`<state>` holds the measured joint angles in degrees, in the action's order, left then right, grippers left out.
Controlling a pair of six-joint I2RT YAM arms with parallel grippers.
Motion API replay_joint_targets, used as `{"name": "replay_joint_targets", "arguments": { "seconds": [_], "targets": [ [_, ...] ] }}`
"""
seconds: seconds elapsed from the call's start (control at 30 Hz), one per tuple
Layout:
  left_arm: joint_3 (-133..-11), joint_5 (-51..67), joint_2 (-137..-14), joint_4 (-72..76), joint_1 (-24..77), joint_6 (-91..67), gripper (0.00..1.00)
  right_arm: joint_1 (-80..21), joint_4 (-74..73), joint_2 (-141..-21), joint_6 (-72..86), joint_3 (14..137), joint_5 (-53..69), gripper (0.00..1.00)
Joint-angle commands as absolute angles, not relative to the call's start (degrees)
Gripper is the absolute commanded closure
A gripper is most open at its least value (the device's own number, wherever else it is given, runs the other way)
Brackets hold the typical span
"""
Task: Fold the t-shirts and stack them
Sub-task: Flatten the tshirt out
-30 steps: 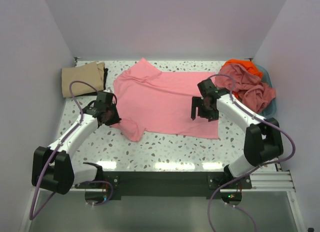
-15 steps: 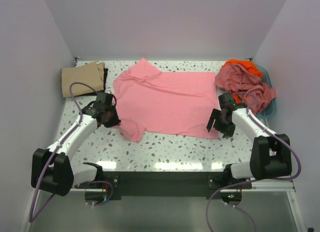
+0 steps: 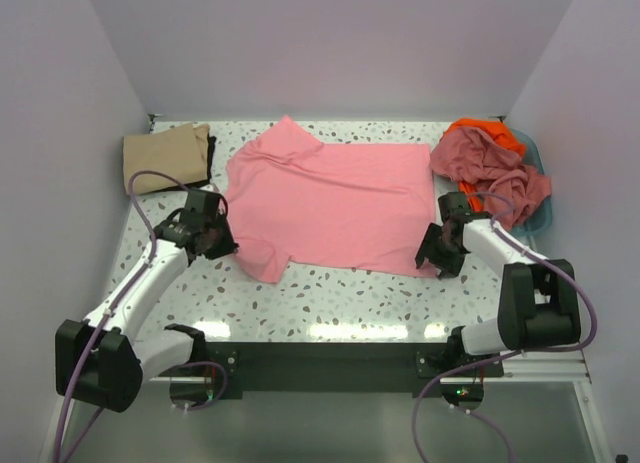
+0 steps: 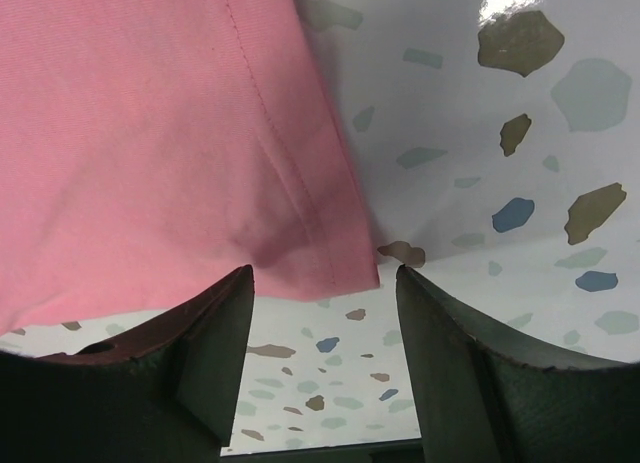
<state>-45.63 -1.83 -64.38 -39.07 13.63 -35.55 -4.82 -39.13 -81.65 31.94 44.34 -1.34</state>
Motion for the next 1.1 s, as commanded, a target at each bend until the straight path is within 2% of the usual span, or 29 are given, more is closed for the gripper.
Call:
{"name": "replay_joint_targets", "arguments": {
  "seconds": [0.0, 0.53, 0.73, 0.83, 0.87, 0.9, 1.07],
  "targets": [
    [-44.7, -2.2, -62.1, -40.8, 13.4, -37.0, 1.0, -4.7, -38.0, -81.4, 33.3, 43.0, -1.5, 0.38],
    [-44.5, -2.5, -60.9, -41.8, 13.4, -37.0, 1.0, -1.6, -36.9, -79.8, 33.0, 39.7, -3.6, 0.43],
    [-44.7, -2.7, -61.2, -42.0, 13.4, -36.9, 1.0, -1.6, -36.1, -80.3, 33.0, 38.8, -3.1, 0.53],
    [-44.7, -2.8, -61.1, -41.9, 13.4, -36.9, 1.0, -1.6, -35.9, -80.7, 32.9, 38.8, -3.1, 0.63],
    [-44.7, -2.9, -61.2, -41.9, 13.4, -36.9, 1.0, -1.5, -35.7, -80.9, 33.0, 38.8, -3.2, 0.71],
    [-44.6, -2.9, -61.1, -42.0, 13.4, -36.9, 1.0, -1.6, -35.5, -81.0, 33.0, 38.6, -3.1, 0.73],
    [-44.6, -2.9, -61.6, -41.3, 13.4, -37.0, 1.0, -1.6, -34.4, -83.8, 32.5, 39.2, -2.3, 0.75]
  ]
}}
